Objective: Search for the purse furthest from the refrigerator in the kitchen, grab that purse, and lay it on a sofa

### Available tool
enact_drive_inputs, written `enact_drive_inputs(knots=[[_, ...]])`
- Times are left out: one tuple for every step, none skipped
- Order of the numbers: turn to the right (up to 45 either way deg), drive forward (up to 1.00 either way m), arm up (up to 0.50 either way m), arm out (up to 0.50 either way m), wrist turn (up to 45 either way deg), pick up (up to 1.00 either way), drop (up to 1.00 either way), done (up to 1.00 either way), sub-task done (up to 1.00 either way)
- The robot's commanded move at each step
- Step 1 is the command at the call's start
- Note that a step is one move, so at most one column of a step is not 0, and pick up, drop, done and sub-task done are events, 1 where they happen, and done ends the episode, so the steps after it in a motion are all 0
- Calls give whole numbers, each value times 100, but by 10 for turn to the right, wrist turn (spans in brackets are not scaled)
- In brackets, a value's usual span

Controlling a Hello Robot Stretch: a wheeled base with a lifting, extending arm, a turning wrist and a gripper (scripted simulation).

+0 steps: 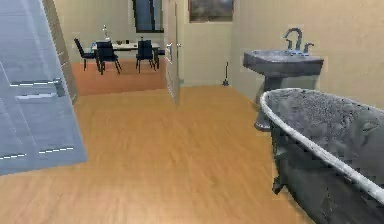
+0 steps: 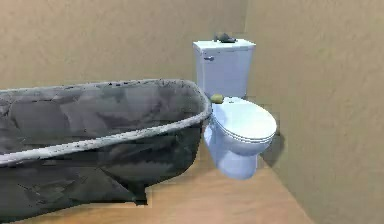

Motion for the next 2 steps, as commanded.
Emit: enact_drive_inputs(knots=[[-150,0,0,0,0,0,0,0,0],[0,100,0,0,0,0,0,0,0]])
